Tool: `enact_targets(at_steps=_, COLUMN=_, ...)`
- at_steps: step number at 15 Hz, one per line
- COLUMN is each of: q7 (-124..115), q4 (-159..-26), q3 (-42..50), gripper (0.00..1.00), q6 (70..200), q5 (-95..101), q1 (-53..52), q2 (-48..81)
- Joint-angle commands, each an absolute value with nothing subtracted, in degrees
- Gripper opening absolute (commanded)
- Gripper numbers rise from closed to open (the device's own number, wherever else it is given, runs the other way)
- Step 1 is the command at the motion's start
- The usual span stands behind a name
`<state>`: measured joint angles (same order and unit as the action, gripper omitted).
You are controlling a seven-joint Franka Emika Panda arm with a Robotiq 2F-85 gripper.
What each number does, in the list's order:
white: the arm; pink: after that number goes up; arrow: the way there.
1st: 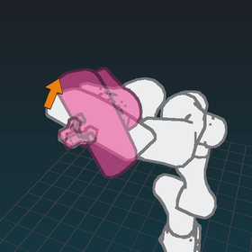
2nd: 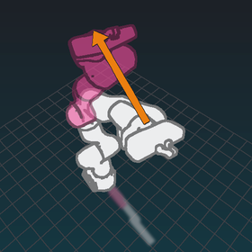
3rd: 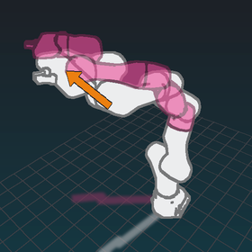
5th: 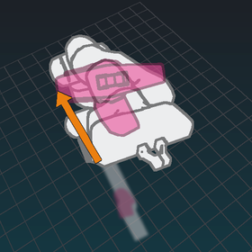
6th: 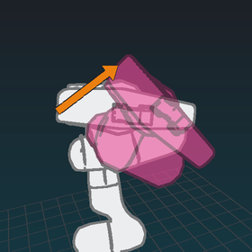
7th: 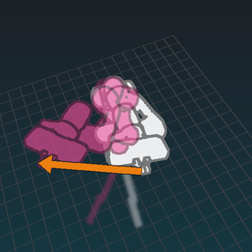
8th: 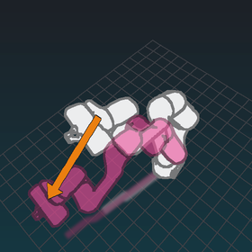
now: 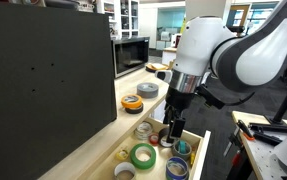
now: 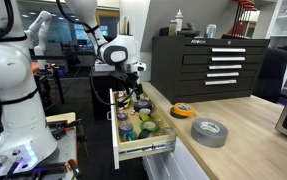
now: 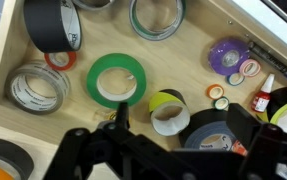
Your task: Remove the green tape from the open drawer and place it on the countertop
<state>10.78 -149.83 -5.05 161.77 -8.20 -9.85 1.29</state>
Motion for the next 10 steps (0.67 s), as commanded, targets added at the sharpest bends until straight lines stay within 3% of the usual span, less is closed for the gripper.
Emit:
enact_targets(at_steps=1, q7=10.52, q4=-149.66, q3=-6.2, gripper=1.0, q6=161.78, q5=-7.96, q1=-8.77, q2=1.57)
enact_targets(at_steps=10, q7=12.0, q4=-149.22, q3=-8.13, gripper=1.0, q6=164.46, q5=-5.9, q1=-9.06, q2=7.49)
